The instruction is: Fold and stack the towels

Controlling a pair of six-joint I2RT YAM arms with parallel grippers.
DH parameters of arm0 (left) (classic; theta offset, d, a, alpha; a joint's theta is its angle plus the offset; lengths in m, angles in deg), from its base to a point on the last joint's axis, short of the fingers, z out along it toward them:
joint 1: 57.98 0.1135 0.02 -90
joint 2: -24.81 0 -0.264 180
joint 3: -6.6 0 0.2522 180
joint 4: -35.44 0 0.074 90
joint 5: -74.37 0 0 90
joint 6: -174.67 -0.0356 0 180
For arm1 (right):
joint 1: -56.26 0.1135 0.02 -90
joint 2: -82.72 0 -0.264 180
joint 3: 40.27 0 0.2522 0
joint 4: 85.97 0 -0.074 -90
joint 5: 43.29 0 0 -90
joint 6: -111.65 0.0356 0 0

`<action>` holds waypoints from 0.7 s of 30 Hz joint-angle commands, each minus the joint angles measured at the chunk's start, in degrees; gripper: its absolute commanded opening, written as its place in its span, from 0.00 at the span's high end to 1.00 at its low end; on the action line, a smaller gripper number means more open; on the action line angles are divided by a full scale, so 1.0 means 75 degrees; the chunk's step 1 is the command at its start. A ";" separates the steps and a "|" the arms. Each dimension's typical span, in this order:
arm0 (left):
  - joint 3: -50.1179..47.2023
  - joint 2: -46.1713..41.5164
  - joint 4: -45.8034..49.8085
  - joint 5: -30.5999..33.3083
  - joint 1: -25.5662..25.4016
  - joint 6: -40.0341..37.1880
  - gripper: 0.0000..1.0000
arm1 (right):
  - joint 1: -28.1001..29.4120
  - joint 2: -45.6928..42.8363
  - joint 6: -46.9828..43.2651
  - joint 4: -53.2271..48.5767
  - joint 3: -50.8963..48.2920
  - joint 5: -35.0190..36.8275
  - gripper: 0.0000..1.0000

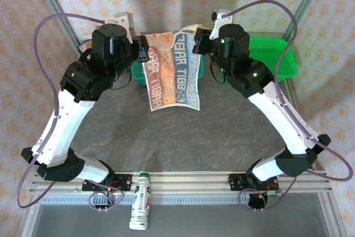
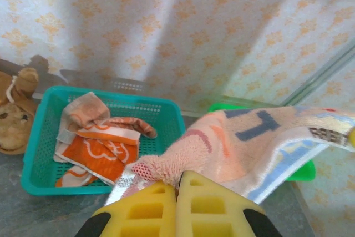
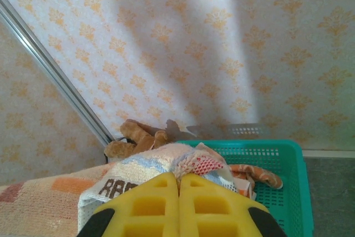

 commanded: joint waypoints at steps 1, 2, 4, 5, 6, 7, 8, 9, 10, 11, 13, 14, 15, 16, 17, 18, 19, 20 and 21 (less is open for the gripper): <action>-0.0012 -0.0495 0.0075 0.0297 -0.0329 0.0146 1.00 | -0.0020 -0.0647 -0.0096 -0.0097 -0.0258 -0.0131 1.00; -0.0067 -0.0580 0.0124 0.0343 -0.0463 0.0183 1.00 | -0.0014 -0.0788 -0.0049 -0.0138 -0.0381 -0.0211 1.00; -0.0222 -0.0808 0.0160 0.0370 -0.0658 0.0231 1.00 | 0.0051 -0.1105 0.0024 -0.0146 -0.0690 -0.0338 1.00; -0.0301 -0.0922 0.0203 0.0443 -0.0787 0.0233 1.00 | 0.0139 -0.1316 -0.0016 -0.0076 -0.0904 -0.0395 1.00; -0.0361 -0.1023 0.0236 0.0532 -0.0911 0.0167 1.00 | 0.0209 -0.1528 -0.0112 0.0093 -0.1155 -0.0517 1.00; -0.0412 -0.1121 0.0311 0.0600 -0.1024 0.0115 1.00 | 0.0253 -0.1777 -0.0172 0.0275 -0.1475 -0.0686 1.00; -0.0473 -0.1219 0.0391 0.0624 -0.1108 0.0103 1.00 | 0.0267 -0.1932 -0.0189 0.0366 -0.1736 -0.0855 1.00; -0.0494 -0.1290 0.0462 0.0601 -0.1151 0.0121 1.00 | 0.0278 -0.2244 -0.0188 0.0392 -0.1886 -0.0966 1.00; -0.0520 -0.1373 0.0549 0.0547 -0.1223 0.0149 1.00 | 0.0299 -0.2449 -0.0171 0.0357 -0.2044 -0.1082 1.00; -0.0539 -0.1457 0.0601 0.0477 -0.1311 0.0155 1.00 | 0.0313 -0.2647 -0.0154 0.0283 -0.2150 -0.1176 1.00; -0.0592 -0.1625 0.0667 0.0449 -0.1496 0.0247 1.00 | 0.0337 -0.2960 -0.0071 0.0095 -0.2294 -0.1371 1.00; -0.0653 -0.1716 0.0672 0.0422 -0.1609 0.0284 1.00 | 0.0337 -0.3104 -0.0014 -0.0004 -0.2346 -0.1490 1.00; -0.0707 -0.1794 0.0669 0.0415 -0.1697 0.0358 1.00 | 0.0337 -0.3189 0.0062 -0.0134 -0.2351 -0.1596 1.00; -0.0771 -0.1869 0.0703 0.0414 -0.1779 0.0417 1.00 | 0.0337 -0.3266 0.0164 -0.0297 -0.2336 -0.1673 1.00; -0.0845 -0.1937 0.0731 0.0388 -0.1859 0.0647 1.00 | 0.0337 -0.3320 0.0279 -0.0500 -0.2285 -0.1727 1.00; -0.0909 -0.1989 0.0770 0.0354 -0.1927 0.0734 1.00 | 0.0349 -0.3350 0.0415 -0.0672 -0.2238 -0.1744 1.00; -0.1008 -0.2048 0.0816 0.0377 -0.1982 0.0841 1.00 | 0.0347 -0.3385 0.0575 -0.0829 -0.2213 -0.1712 1.00; -0.1128 -0.2105 0.0851 0.0410 -0.2025 0.0976 1.00 | 0.0349 -0.3409 0.0733 -0.0987 -0.2195 -0.1674 1.00; -0.1231 -0.2141 0.0884 0.0424 -0.2024 0.1063 1.00 | 0.0349 -0.3412 0.0889 -0.1110 -0.2195 -0.1623 1.00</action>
